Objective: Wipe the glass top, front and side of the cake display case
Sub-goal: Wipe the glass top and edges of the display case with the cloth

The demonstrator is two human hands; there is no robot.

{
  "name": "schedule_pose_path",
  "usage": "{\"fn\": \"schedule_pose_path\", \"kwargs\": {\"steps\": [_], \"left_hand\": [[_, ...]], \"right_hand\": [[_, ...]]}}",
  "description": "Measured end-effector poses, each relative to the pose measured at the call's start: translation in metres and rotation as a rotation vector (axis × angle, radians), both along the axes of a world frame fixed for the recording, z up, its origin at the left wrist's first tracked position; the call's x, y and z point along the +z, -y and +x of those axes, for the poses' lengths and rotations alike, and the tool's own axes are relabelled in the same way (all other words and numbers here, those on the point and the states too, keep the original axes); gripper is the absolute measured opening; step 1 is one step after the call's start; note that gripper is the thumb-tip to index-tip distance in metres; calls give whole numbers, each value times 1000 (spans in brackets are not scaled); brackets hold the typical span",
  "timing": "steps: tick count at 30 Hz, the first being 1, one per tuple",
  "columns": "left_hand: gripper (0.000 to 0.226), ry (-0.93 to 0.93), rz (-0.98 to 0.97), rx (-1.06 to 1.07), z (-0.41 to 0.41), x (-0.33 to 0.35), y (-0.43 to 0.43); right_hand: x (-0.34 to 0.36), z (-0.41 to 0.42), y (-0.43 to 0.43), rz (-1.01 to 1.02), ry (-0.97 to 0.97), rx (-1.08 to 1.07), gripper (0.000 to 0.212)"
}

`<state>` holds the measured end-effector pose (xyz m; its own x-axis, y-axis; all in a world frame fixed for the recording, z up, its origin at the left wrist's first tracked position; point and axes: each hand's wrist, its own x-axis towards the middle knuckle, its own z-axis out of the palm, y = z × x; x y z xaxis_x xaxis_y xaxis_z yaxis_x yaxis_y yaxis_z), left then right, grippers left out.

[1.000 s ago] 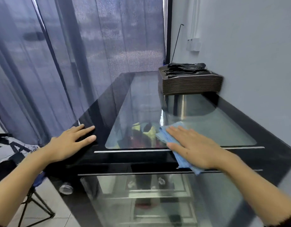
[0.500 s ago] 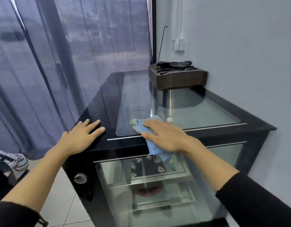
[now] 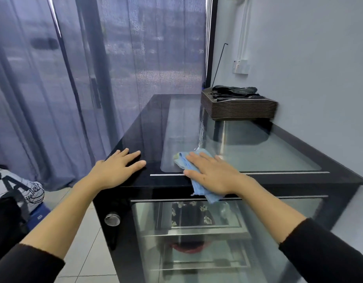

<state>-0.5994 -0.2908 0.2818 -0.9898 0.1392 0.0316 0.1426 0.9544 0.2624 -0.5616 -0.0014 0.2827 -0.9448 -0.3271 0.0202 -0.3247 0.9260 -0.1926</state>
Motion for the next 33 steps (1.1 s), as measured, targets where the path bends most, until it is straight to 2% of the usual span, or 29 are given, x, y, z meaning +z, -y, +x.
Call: {"fn": "schedule_pose_path", "kwargs": {"steps": [3, 5, 7, 10, 12, 15, 18, 20, 23, 26, 29, 31, 33], "left_hand": [[73, 34, 133, -57, 0, 3, 13], [66, 41, 201, -88, -4, 2, 22], [61, 24, 234, -91, -18, -2, 28], [62, 15, 257, -104, -56, -4, 29], [65, 21, 249, -131, -84, -1, 25], [66, 17, 238, -198, -119, 1, 21], [65, 34, 268, -286, -137, -1, 30], [64, 29, 327, -333, -142, -5, 37], [60, -7, 377, -374, -144, -10, 38], [60, -18, 346, -389, -142, -11, 34], [61, -21, 322, -401, -146, -12, 35], [60, -24, 344, -426, -148, -14, 37], [57, -29, 389, -482, -151, -16, 43]], "right_hand": [[4, 2, -48, -24, 18, 16, 63], [7, -14, -82, -25, 52, -147, 62], [5, -40, -94, -4, -1, -352, 57], [-1, -74, -52, 99, -37, -575, 65], [-2, -79, 0, 106, -13, -489, 73], [-2, -46, 58, 60, -19, -170, 72], [7, -9, 44, -31, 27, -63, 63], [13, -9, 4, -76, 39, -223, 57], [15, -32, -45, -62, -41, -605, 45], [9, -74, -26, 12, -54, -792, 55], [6, -85, 57, 39, 10, -601, 65], [4, -57, 109, 14, -9, -356, 64], [4, -19, 122, -25, 10, -188, 62]]}}
